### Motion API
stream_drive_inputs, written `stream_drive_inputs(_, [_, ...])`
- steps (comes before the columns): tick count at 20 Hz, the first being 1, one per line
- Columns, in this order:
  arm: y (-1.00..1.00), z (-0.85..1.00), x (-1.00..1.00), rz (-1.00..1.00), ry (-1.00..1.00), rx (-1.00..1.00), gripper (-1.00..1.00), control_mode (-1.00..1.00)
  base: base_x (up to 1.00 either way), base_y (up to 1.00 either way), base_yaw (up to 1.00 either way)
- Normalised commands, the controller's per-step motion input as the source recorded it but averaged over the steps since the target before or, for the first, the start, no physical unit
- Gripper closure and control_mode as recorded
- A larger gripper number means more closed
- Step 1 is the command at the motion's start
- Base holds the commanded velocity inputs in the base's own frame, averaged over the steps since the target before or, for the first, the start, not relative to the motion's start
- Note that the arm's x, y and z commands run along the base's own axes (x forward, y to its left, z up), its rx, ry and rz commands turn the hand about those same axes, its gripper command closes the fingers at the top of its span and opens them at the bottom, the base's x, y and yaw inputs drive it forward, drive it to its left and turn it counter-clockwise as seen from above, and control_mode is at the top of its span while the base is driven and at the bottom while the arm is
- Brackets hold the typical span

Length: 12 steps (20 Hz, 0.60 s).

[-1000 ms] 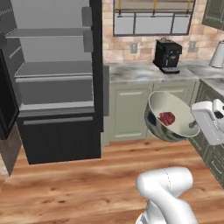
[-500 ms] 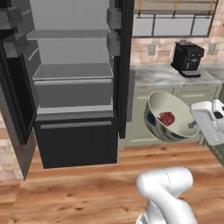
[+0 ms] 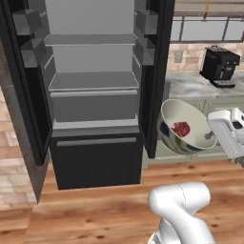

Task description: Place one of the steaks on the plate and the other in the bowl. Then place the bowl in the fridge.

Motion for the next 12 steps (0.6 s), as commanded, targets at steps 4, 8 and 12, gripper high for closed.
stream_drive_inputs(4, [0.00, 0.00, 0.00, 0.00, 0.00, 0.00, 1.00, 1.00, 0.45, 0.43, 0.00])
stream_drive_inputs(8, [0.00, 0.00, 0.00, 0.00, 0.00, 0.00, 1.00, 1.00, 0.55, 0.44, 0.00])
stream_drive_inputs(12, [0.00, 0.00, 0.00, 0.00, 0.00, 0.00, 1.00, 1.00, 0.64, 0.40, 0.00])
